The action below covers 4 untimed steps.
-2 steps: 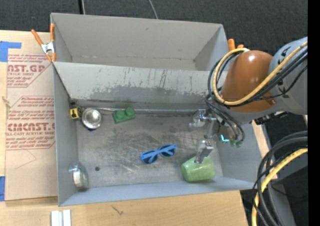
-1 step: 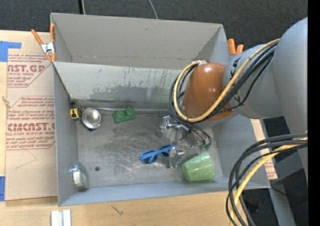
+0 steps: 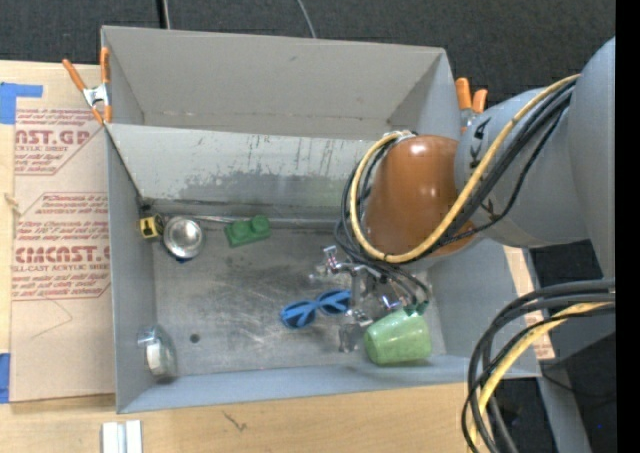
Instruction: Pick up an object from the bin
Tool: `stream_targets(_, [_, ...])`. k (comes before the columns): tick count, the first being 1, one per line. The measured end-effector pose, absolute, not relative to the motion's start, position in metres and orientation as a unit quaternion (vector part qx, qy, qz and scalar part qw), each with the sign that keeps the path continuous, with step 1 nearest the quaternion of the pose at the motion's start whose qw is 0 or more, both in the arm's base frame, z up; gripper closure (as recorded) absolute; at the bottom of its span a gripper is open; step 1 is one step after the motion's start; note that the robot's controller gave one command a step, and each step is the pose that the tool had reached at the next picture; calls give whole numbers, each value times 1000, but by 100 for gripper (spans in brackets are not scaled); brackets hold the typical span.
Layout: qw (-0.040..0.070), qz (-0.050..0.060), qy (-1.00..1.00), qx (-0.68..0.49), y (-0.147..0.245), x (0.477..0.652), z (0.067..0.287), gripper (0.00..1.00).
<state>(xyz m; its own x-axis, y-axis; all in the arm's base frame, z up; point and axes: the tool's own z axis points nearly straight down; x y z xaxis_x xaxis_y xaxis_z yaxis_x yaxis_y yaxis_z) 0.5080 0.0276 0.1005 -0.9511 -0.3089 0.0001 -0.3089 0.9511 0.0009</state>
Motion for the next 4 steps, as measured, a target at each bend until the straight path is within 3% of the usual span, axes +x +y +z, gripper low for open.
stream_targets(1, [-1, 0, -988, 157, 8, 513, 111, 0])
stream_targets(2, [-5, 1, -976, 216, 24, 516, 72, 0])
stream_targets(3, [-3, 1, -977, 215, 24, 517, 74, 0])
stream_targets(4, [-4, 0, -977, 215, 25, 519, 76, 100])
